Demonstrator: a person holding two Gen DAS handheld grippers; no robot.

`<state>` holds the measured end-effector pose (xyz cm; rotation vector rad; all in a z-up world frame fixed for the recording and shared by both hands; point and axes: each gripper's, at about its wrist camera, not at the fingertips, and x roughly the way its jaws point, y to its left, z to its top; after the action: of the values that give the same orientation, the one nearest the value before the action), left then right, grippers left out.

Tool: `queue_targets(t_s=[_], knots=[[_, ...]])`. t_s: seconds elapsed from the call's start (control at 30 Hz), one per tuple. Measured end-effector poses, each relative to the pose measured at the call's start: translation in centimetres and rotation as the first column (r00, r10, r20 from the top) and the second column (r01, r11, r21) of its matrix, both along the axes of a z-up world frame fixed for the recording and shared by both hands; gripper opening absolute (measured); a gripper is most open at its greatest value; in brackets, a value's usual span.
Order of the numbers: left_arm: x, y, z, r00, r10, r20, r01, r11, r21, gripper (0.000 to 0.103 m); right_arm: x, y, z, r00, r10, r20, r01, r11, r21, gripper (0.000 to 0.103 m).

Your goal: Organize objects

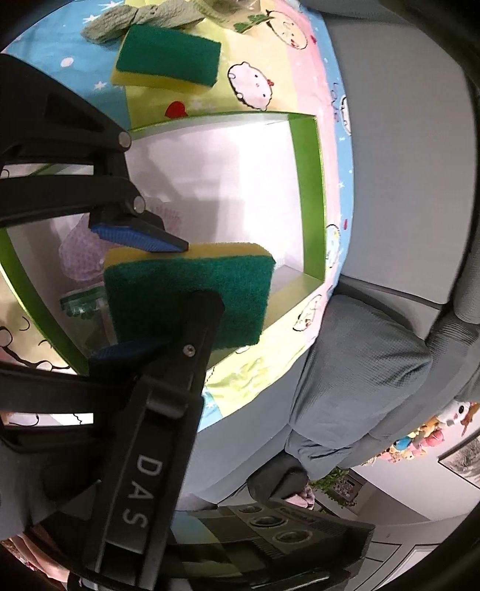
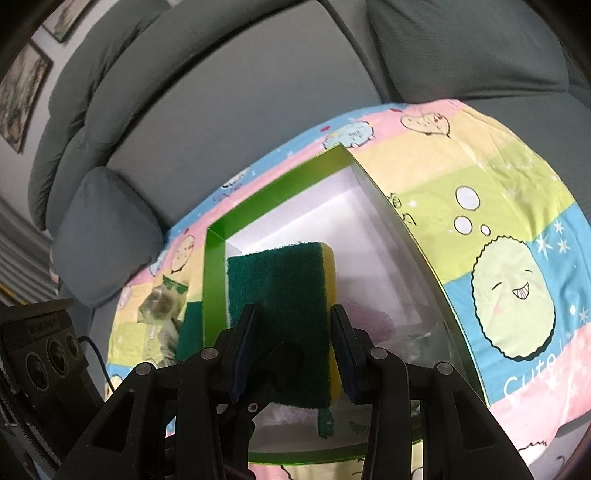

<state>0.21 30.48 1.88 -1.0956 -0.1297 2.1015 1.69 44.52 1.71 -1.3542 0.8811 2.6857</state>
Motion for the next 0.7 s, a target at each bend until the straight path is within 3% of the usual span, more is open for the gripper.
queue_targets(t_s=[0.7], knots=[[-2.9,1.3,-1.6,0.988,-0.003,0.152,0.008,1.0,-0.029,0.042,-2.0,1.3,-1.9,0.996,-0.031,0.078,0.035,0.998,-0.051,0.042]])
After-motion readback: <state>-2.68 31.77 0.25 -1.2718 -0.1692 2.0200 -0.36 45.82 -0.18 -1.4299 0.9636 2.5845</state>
